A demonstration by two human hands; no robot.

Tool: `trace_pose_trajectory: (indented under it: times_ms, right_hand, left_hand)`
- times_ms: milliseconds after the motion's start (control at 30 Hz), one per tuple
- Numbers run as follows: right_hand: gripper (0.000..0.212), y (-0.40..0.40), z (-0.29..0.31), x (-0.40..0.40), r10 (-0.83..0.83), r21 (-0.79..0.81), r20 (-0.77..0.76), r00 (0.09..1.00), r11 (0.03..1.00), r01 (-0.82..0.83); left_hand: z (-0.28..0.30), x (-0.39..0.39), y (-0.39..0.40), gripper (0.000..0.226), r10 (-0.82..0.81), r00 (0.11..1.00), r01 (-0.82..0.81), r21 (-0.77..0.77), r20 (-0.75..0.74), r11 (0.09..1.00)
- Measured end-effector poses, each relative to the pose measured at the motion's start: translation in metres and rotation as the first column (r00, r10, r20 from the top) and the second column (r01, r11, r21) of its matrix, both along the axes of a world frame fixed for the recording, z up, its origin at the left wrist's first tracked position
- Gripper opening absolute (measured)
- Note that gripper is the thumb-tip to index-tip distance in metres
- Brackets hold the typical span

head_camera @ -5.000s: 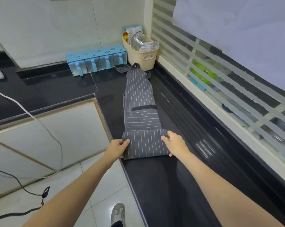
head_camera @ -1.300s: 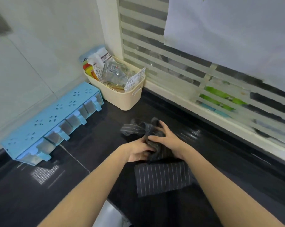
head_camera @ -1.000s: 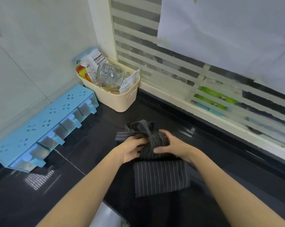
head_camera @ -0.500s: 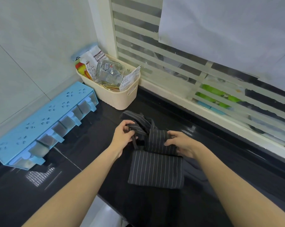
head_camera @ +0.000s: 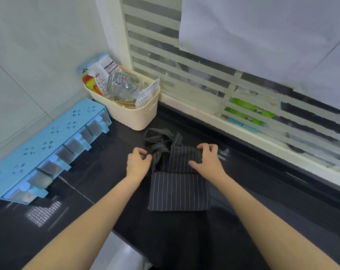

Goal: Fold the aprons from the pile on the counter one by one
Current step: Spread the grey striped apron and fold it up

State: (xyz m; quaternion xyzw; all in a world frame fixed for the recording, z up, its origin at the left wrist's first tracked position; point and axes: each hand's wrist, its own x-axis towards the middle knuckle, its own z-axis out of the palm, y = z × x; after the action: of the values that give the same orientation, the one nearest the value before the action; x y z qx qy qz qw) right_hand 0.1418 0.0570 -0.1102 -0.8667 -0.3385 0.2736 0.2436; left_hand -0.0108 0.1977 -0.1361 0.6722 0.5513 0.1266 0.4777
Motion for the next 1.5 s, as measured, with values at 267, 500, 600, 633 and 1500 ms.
trace_pose_trajectory:
  times_ms: [267,500,600,633,1500]
  right_hand:
    - [0.059,-0.025,-0.003,-0.007,0.175,-0.319,-0.074,0.982,0.929,-0.19]
    - [0.059,-0.026,-0.004,-0.04,0.645,-0.336,0.43,0.632,0.764,-0.551]
    - [0.1,-0.035,0.0,-0.042,0.761,-0.551,0.173,0.625,0.601,-0.579]
    - [0.106,-0.038,-0.003,-0.045,0.794,-0.599,0.176,0.583,0.556,-0.576]
    - [0.054,0.052,0.003,-0.011,-0.073,-0.263,-0.159,0.985,0.964,0.029]
  left_hand:
    - [0.016,-0.014,-0.014,0.091,-0.653,0.669,0.706,0.03,-0.354,0.707]
    - [-0.01,-0.031,-0.042,0.098,-0.677,0.101,0.984,0.173,-0.729,-0.039]
    - [-0.009,-0.03,-0.047,0.11,-0.595,0.003,0.999,0.031,-0.804,-0.036]
    - [-0.007,-0.027,-0.047,0.107,-0.612,0.001,1.0,0.015,-0.791,-0.018]
    - [0.003,0.021,-0.011,0.066,-0.868,0.343,0.903,-0.127,-0.36,0.41]
